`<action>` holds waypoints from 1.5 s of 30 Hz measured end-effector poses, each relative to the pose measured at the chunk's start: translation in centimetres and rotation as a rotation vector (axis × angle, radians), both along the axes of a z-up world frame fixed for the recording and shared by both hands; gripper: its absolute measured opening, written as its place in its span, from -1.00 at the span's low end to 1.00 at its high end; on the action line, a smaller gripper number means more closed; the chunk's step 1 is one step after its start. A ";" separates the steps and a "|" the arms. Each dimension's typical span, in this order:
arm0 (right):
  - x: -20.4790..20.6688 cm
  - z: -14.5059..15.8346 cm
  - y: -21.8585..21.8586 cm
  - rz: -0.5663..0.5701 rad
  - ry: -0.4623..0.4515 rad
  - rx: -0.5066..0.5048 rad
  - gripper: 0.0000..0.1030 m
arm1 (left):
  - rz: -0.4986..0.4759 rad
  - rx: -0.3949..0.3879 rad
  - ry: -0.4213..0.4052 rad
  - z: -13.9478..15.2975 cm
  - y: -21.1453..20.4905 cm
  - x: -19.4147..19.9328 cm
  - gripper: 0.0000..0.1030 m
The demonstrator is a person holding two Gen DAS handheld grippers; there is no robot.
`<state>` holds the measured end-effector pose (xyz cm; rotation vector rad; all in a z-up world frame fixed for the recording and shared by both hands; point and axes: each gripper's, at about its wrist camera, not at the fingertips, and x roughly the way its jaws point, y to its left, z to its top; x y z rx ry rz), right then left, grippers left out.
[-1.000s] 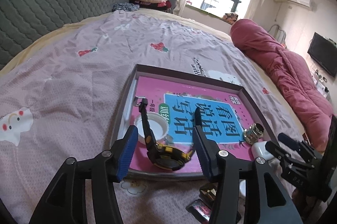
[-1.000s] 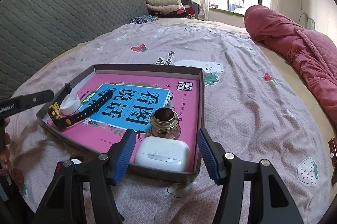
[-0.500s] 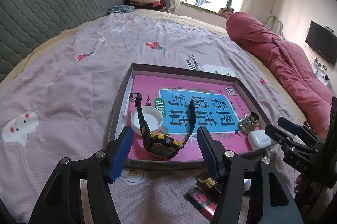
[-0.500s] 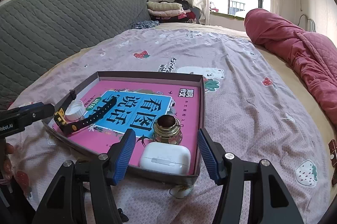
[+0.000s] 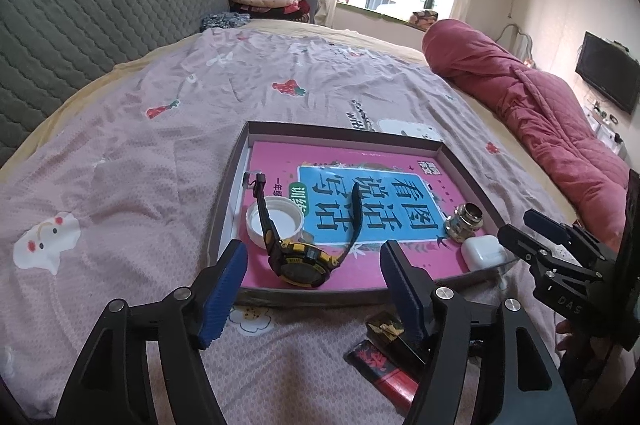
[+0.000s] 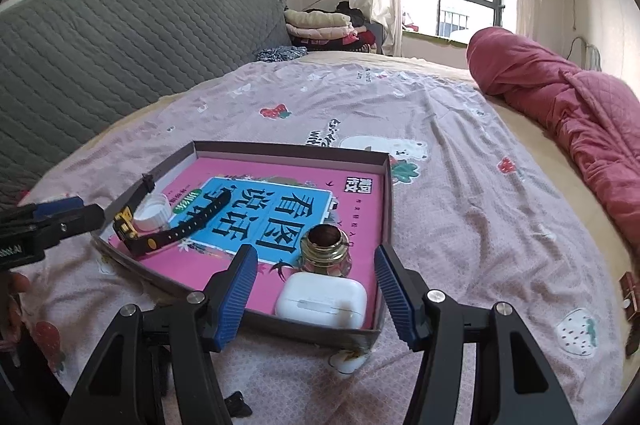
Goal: Organize rigid objects
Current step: 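Withdraw both tools from the tray toward the lighter and hair clip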
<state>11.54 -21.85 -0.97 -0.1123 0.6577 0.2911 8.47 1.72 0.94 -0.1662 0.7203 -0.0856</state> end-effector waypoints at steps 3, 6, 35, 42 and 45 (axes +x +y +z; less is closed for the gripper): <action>-0.3 0.1 0.0 -0.001 -0.002 -0.009 0.17 | -0.004 0.001 0.005 0.1 -0.1 -0.2 0.37; -0.6 0.3 -0.2 -0.006 -0.008 -0.005 0.18 | -0.002 0.004 0.016 0.2 -0.1 -0.4 0.37; -4.6 2.0 -0.4 -0.007 0.027 0.021 0.18 | -0.104 0.036 0.055 1.3 -1.4 -4.6 0.38; -5.7 2.1 -0.3 0.006 0.032 0.010 0.18 | -0.168 0.046 0.099 0.3 -3.0 -5.7 0.38; -6.2 1.9 -0.4 0.006 0.050 0.013 0.18 | -0.197 0.037 0.127 -0.3 -3.7 -6.0 0.38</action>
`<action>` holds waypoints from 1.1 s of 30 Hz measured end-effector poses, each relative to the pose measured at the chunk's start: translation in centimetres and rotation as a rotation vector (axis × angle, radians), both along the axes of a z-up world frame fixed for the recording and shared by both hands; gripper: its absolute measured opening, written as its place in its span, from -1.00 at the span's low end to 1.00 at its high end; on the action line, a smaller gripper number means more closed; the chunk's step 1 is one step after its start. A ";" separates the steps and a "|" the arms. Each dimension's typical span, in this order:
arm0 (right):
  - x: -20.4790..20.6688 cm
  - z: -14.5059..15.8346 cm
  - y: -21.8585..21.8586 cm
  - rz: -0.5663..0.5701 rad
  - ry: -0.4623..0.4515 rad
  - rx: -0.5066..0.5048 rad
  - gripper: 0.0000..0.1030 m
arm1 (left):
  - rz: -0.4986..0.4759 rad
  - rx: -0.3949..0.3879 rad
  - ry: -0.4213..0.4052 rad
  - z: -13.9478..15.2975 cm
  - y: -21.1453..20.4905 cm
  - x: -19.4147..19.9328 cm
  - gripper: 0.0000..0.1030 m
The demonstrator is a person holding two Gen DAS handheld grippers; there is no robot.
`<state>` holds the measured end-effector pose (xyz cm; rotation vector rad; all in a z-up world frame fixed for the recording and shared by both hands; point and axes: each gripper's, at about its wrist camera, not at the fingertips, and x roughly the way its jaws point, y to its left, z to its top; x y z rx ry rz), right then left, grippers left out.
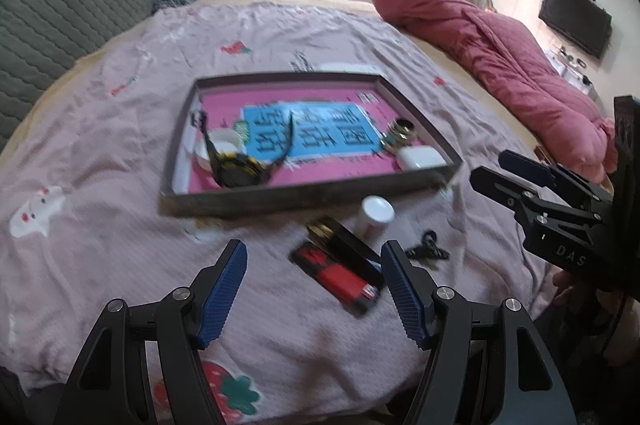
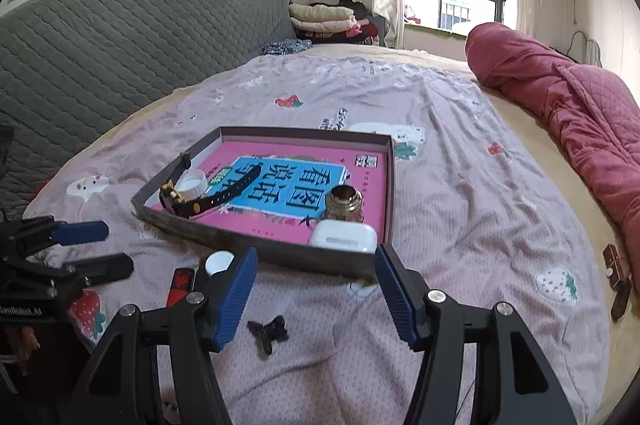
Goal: Organize rigid objects
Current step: 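Withdraw both tools from the tray toward the lighter and hair clip, then close the left tool on the red lighter while the right tool grasps the black hair clip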
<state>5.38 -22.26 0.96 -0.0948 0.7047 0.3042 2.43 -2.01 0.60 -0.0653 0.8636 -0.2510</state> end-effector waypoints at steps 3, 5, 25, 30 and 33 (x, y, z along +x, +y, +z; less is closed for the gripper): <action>-0.3 -0.2 -0.1 0.003 0.015 0.000 0.18 | -0.031 0.014 0.011 -0.4 -0.8 -0.3 0.38; -0.5 -0.4 -0.1 0.005 0.024 -0.005 0.18 | -0.050 0.018 0.029 -0.7 -1.2 -0.4 0.38; -0.5 -1.2 -0.5 -0.007 0.063 -0.001 0.18 | 0.032 0.029 0.168 -3.8 -2.4 1.1 0.38; -0.3 -1.3 -0.5 -0.007 0.065 0.005 0.18 | 0.104 -0.003 0.225 -4.6 -1.7 2.6 0.38; -0.3 -1.3 -0.4 -0.005 0.062 0.009 0.18 | 0.145 0.000 0.255 -5.3 -1.5 3.2 0.38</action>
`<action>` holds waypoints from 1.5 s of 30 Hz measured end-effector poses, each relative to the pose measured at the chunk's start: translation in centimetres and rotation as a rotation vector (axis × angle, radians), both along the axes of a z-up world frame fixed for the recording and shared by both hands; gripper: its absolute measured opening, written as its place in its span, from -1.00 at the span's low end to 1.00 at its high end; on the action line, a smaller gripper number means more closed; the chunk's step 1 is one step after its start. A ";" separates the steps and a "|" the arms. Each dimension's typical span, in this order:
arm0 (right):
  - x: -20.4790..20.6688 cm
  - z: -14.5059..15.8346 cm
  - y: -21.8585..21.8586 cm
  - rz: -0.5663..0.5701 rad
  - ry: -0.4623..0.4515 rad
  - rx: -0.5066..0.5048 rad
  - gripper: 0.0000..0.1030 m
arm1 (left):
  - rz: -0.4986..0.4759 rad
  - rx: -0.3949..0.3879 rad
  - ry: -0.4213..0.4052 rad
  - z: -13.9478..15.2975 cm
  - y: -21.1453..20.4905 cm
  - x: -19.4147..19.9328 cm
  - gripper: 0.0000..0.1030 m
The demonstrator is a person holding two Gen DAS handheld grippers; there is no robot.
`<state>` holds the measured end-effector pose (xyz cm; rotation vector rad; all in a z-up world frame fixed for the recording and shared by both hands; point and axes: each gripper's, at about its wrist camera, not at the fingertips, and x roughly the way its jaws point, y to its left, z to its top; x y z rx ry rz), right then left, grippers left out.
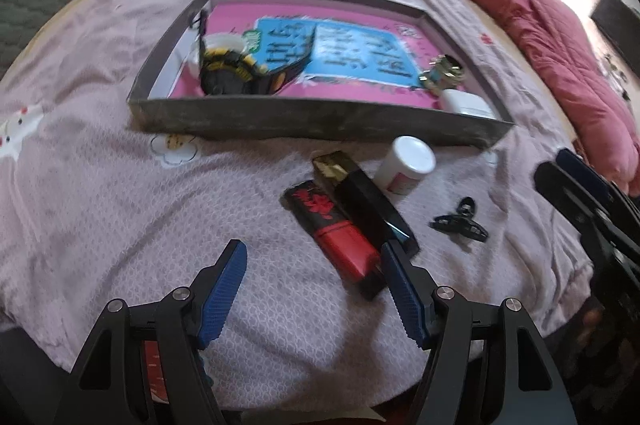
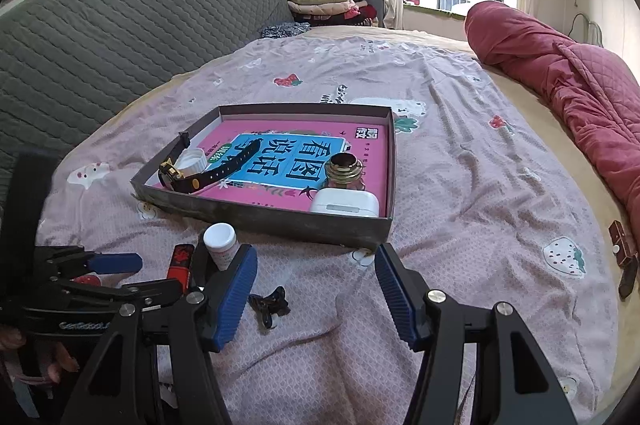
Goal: Organize rigid objects
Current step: 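Close the left tool on the red lighter while the right tool grasps the black hair clip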
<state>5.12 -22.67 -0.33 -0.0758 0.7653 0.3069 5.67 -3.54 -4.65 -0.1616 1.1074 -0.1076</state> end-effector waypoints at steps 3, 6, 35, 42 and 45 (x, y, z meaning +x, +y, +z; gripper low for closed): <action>0.0 -0.1 0.0 0.001 0.000 0.002 0.18 | 0.032 0.023 0.020 -0.2 -0.2 0.6 0.38; 0.1 -0.1 -0.1 0.001 0.006 0.010 0.18 | 0.057 0.041 0.044 -0.4 -0.7 1.3 0.38; 1.5 -6.0 3.6 0.220 0.162 -0.160 0.18 | 0.062 0.123 0.113 -2.3 -1.6 3.7 0.29; 1.8 -6.5 3.9 0.267 0.159 -0.161 -0.09 | 0.066 0.133 0.103 -2.3 -1.1 3.3 0.14; 1.7 -6.7 4.2 0.285 0.163 -0.157 -0.22 | 0.065 0.139 0.099 -2.2 -1.2 3.2 0.07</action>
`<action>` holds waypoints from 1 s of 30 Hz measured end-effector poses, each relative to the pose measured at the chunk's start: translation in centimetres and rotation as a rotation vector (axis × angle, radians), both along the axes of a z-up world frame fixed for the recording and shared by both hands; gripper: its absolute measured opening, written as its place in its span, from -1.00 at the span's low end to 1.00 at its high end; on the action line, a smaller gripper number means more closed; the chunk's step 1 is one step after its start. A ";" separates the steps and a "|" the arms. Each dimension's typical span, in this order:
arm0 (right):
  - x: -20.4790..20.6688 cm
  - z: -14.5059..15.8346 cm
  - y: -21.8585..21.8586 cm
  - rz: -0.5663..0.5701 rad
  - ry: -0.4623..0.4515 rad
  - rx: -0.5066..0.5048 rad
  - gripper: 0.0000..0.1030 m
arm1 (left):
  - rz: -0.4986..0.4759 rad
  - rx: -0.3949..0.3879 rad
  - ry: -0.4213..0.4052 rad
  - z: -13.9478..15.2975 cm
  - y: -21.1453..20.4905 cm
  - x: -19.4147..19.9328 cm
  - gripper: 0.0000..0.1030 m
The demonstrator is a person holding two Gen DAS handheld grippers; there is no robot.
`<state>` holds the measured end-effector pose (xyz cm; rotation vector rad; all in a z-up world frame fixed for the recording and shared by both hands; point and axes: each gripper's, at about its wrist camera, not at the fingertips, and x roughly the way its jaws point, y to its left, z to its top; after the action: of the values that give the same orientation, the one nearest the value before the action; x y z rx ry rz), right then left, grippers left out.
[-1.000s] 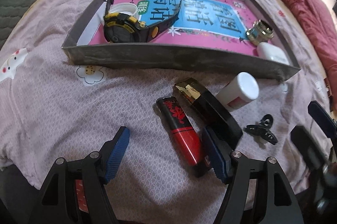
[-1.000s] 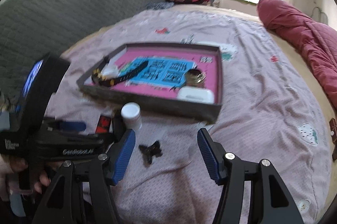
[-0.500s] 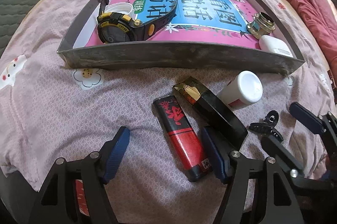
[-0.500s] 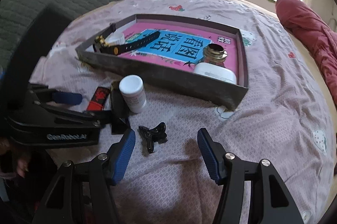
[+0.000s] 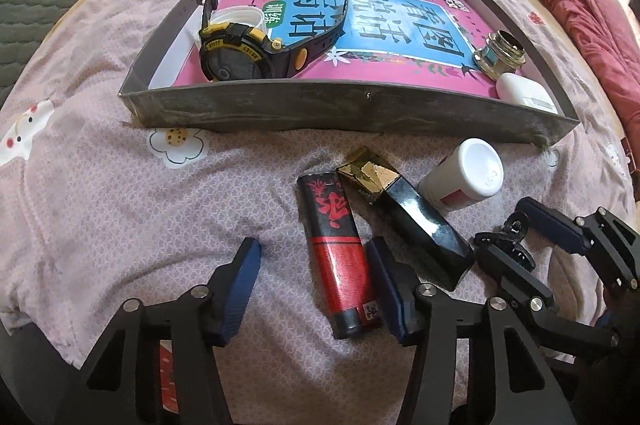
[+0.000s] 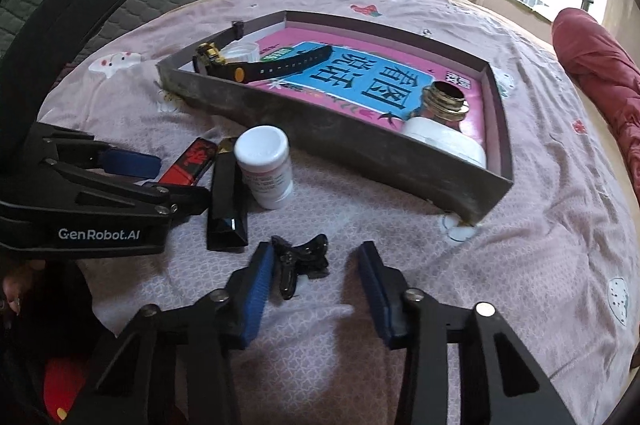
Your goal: Organize rigid objects
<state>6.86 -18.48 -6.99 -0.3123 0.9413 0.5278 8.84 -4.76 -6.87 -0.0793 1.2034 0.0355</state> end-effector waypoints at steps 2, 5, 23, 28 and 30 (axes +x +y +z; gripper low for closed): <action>-0.1 0.0 0.1 0.009 0.003 0.008 -0.31 | -0.001 0.003 -0.004 0.1 0.1 -0.1 -0.05; -0.3 0.1 0.2 0.024 0.009 0.022 -0.49 | -0.022 -0.004 -0.016 0.3 0.4 -0.3 -0.33; 0.0 1.3 -1.1 -0.027 0.015 0.124 -0.50 | -0.046 -0.182 -0.122 2.2 4.7 -3.3 -0.55; 0.2 1.9 -1.7 -0.051 0.011 0.165 -0.50 | -0.086 -0.163 -0.180 3.8 4.1 -4.3 -0.55; 0.2 2.4 -1.9 -0.061 0.001 0.185 -0.50 | -0.100 -0.141 -0.196 4.3 3.7 -4.3 -0.55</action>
<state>7.08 -20.38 -4.62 -0.1168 0.8929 0.5546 4.59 -1.09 -2.60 -0.1426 1.0110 -0.1418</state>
